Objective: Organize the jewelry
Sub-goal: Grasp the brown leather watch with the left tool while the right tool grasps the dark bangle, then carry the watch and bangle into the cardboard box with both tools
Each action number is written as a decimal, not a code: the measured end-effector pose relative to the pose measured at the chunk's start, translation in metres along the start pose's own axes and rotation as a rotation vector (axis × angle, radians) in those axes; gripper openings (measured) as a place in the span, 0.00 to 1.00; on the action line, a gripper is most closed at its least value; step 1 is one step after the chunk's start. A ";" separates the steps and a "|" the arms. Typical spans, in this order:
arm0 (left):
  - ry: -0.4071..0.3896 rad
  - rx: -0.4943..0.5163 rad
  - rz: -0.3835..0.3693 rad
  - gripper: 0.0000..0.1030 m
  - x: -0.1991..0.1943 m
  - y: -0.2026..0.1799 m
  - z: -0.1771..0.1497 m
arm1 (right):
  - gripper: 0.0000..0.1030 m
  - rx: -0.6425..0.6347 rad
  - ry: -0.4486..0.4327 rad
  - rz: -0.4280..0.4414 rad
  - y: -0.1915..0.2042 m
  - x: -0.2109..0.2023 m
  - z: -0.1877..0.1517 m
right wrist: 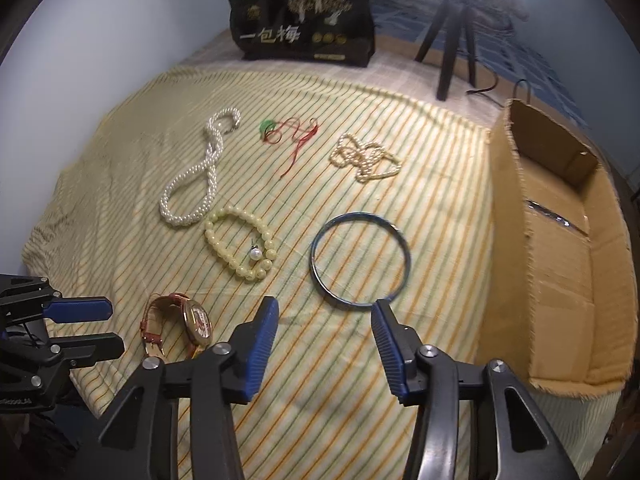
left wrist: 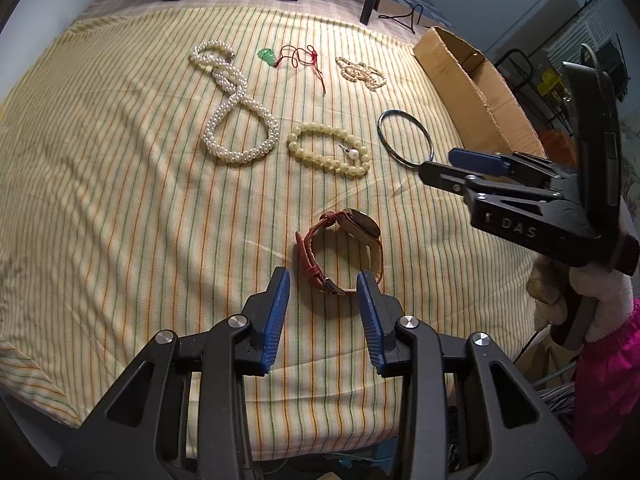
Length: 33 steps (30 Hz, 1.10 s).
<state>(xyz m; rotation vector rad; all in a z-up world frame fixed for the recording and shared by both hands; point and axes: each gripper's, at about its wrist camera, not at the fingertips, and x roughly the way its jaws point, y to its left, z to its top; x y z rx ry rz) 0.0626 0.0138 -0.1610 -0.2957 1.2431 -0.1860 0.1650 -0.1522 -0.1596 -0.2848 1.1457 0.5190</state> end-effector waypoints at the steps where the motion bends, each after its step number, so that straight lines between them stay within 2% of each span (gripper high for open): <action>1: 0.005 -0.004 -0.001 0.32 0.003 0.000 0.001 | 0.43 -0.005 0.005 0.006 0.001 0.003 0.001; 6: 0.029 -0.018 0.001 0.29 0.016 0.001 0.007 | 0.38 -0.018 0.028 0.017 0.005 0.018 0.006; 16: 0.089 -0.056 0.006 0.21 0.044 0.008 0.010 | 0.35 -0.043 0.056 0.002 0.006 0.039 0.012; 20: 0.091 -0.043 0.027 0.19 0.049 0.005 0.011 | 0.34 -0.058 0.058 -0.004 0.007 0.041 0.013; 24: 0.088 -0.038 0.037 0.15 0.050 0.003 0.013 | 0.26 -0.070 0.053 -0.015 0.005 0.047 0.016; 28: 0.077 -0.020 0.055 0.10 0.054 -0.001 0.016 | 0.08 -0.059 0.045 -0.026 0.002 0.047 0.018; 33: 0.062 -0.003 0.069 0.07 0.054 -0.002 0.017 | 0.01 -0.030 0.034 -0.020 -0.004 0.044 0.018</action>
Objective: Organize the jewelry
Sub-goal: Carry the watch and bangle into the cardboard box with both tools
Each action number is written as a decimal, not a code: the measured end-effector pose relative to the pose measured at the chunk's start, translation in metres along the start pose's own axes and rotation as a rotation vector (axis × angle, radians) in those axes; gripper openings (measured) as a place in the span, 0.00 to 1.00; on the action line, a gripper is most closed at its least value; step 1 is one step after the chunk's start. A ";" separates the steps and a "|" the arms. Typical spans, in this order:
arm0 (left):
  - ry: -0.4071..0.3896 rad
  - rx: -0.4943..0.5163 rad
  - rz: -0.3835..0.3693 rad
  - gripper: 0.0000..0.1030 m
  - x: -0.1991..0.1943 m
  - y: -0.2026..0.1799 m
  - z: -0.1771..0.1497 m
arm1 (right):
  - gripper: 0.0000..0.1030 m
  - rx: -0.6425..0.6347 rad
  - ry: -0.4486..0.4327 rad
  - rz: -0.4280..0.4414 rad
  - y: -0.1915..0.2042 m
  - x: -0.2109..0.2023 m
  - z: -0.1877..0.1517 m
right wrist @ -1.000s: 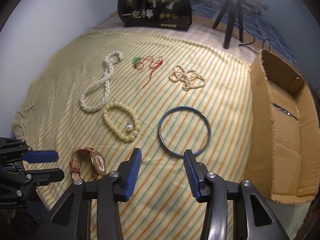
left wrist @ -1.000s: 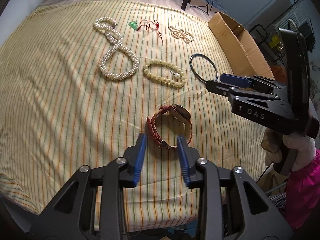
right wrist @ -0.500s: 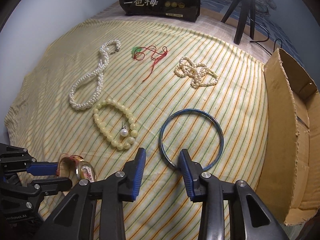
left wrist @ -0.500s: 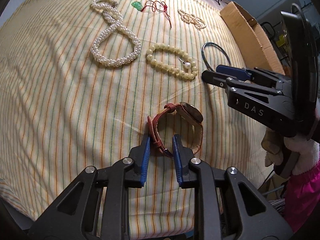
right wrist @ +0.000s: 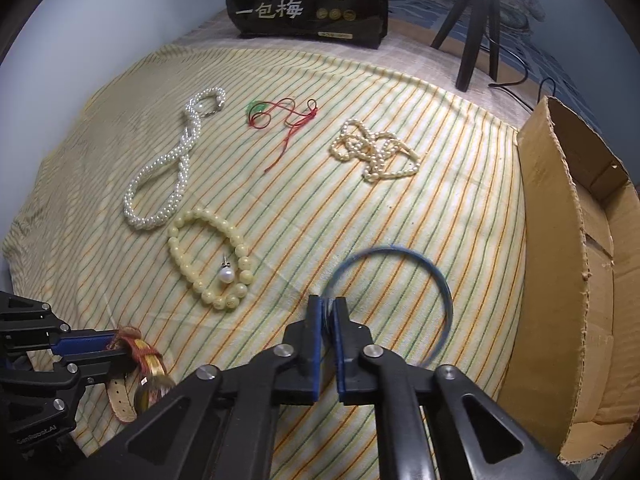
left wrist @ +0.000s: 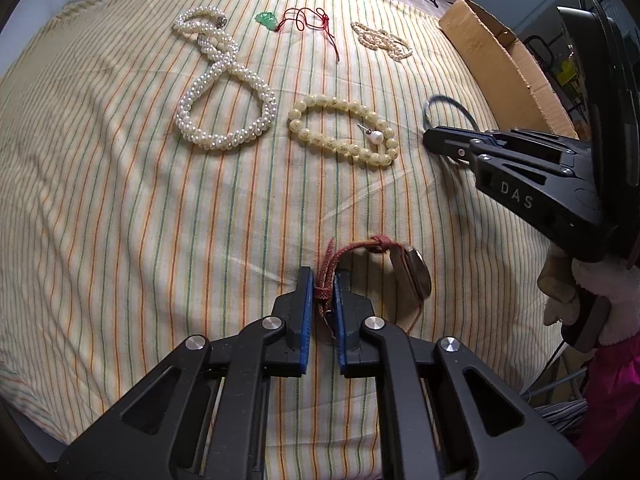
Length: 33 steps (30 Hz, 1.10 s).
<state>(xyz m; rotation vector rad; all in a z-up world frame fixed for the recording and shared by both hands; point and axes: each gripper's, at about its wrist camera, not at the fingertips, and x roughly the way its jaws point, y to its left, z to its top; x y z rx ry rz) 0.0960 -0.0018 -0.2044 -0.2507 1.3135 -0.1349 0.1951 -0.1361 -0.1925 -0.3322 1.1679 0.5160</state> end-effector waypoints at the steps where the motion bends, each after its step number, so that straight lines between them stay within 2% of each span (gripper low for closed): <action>1: -0.002 0.001 0.000 0.07 -0.001 0.000 0.000 | 0.01 0.011 -0.003 0.009 -0.001 -0.001 0.001; 5: -0.017 0.010 0.008 0.07 -0.003 -0.003 0.000 | 0.01 0.046 -0.022 0.057 -0.005 -0.009 0.000; 18: -0.114 0.039 -0.008 0.07 -0.036 -0.006 0.001 | 0.01 0.130 -0.149 0.113 -0.019 -0.056 0.003; 26: -0.171 0.055 -0.037 0.07 -0.053 -0.025 0.009 | 0.01 0.158 -0.226 0.110 -0.028 -0.086 0.010; 33: -0.224 0.088 -0.055 0.07 -0.067 -0.048 0.019 | 0.01 0.200 -0.298 0.095 -0.051 -0.117 0.013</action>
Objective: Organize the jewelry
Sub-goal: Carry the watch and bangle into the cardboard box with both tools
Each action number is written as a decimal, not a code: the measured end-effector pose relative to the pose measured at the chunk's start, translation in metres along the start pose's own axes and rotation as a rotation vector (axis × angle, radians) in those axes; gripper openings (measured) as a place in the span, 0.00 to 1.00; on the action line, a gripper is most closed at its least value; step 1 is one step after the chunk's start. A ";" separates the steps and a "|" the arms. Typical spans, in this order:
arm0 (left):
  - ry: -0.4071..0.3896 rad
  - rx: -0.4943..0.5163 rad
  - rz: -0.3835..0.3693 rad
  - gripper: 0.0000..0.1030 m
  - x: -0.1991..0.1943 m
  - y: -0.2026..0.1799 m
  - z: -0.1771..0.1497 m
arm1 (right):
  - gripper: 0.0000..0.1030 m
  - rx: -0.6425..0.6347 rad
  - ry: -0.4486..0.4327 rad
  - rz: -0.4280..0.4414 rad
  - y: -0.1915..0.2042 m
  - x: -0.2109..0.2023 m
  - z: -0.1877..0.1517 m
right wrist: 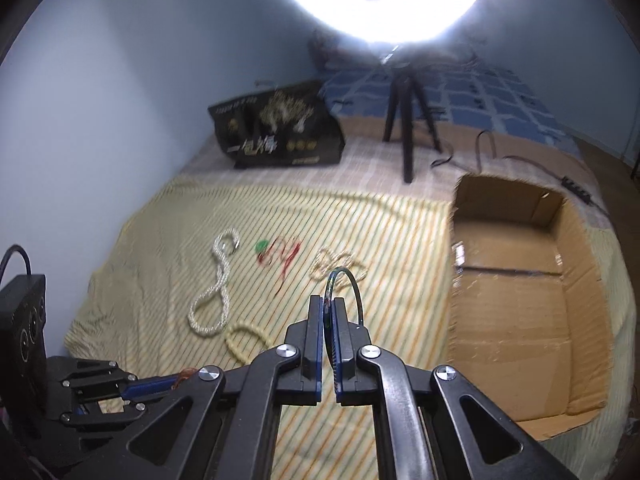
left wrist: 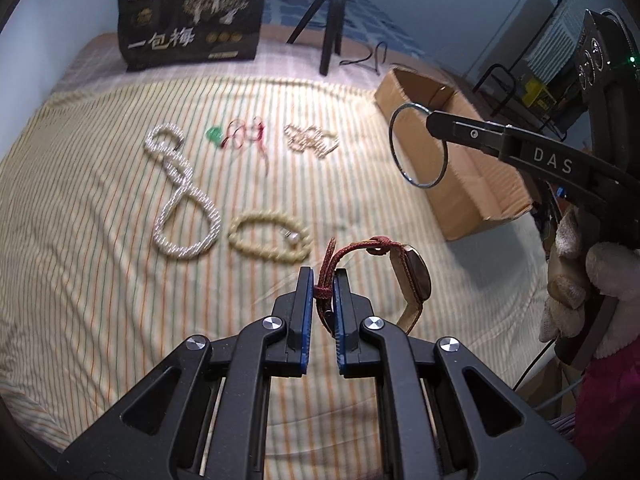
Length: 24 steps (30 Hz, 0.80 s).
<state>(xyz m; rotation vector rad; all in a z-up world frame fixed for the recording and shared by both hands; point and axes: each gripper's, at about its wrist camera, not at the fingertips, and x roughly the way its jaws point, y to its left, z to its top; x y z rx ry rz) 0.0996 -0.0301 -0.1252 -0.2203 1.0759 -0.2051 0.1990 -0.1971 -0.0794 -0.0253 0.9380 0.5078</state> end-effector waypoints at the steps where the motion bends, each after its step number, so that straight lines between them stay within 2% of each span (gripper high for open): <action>1: -0.004 0.002 -0.003 0.07 0.000 -0.003 0.002 | 0.01 0.006 -0.012 -0.007 -0.004 -0.004 0.002; 12: -0.028 0.024 -0.038 0.07 0.013 -0.043 0.029 | 0.01 0.081 -0.085 -0.074 -0.056 -0.036 0.015; 24: -0.039 0.085 -0.065 0.07 0.042 -0.104 0.055 | 0.01 0.117 -0.085 -0.150 -0.105 -0.032 0.025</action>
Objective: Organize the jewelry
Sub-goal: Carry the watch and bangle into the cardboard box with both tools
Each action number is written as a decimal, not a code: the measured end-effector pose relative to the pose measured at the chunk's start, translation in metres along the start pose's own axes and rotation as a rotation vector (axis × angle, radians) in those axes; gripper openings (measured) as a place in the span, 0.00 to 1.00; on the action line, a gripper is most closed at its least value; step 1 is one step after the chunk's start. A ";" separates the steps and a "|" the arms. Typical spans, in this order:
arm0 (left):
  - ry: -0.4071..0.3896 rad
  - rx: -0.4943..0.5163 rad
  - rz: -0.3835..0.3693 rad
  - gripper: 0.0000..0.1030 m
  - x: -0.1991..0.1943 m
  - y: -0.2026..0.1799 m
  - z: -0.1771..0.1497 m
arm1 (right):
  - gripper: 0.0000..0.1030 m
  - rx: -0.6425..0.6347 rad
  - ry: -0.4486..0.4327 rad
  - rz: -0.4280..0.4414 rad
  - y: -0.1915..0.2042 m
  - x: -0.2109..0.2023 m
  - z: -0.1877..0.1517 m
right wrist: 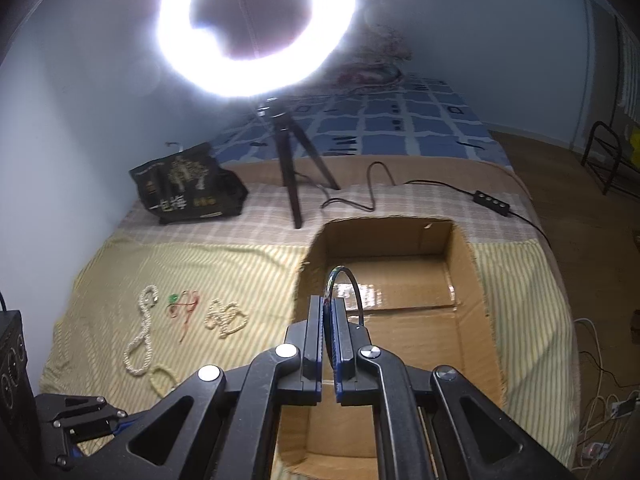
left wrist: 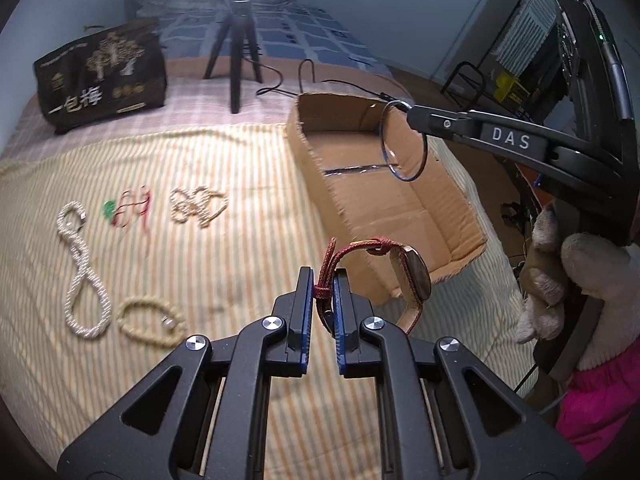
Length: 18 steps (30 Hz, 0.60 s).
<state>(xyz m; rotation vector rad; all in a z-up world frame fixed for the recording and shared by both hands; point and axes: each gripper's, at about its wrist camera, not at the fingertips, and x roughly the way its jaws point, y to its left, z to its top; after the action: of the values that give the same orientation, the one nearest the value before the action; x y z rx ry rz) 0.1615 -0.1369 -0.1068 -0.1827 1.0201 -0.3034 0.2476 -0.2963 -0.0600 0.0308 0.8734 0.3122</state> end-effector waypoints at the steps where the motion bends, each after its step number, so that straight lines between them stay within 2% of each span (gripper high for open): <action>1: 0.002 -0.004 -0.005 0.07 0.004 -0.003 0.003 | 0.01 0.007 -0.001 -0.005 -0.004 0.001 0.001; 8: 0.001 -0.016 -0.041 0.07 0.023 -0.021 0.021 | 0.01 0.045 -0.003 -0.031 -0.031 0.006 0.008; 18: 0.041 -0.012 -0.077 0.07 0.054 -0.040 0.026 | 0.01 0.074 0.008 -0.035 -0.050 0.023 0.012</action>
<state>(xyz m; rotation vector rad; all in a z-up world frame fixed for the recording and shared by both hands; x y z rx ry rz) 0.2033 -0.1925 -0.1258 -0.2279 1.0570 -0.3719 0.2832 -0.3366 -0.0768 0.0835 0.8924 0.2476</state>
